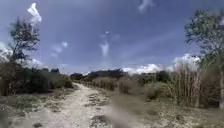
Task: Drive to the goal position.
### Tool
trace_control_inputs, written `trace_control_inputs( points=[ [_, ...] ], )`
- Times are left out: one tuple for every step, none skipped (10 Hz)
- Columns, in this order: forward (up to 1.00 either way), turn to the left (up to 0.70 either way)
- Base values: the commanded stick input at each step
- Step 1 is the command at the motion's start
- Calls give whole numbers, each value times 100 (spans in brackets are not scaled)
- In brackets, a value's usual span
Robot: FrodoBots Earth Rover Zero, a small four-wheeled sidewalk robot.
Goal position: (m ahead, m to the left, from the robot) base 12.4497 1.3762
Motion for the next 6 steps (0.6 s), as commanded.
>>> trace_control_inputs(
  points=[
    [85, 4],
    [85, 4],
    [85, 4],
    [85, 4],
    [85, 4],
    [85, 4]
  ],
)
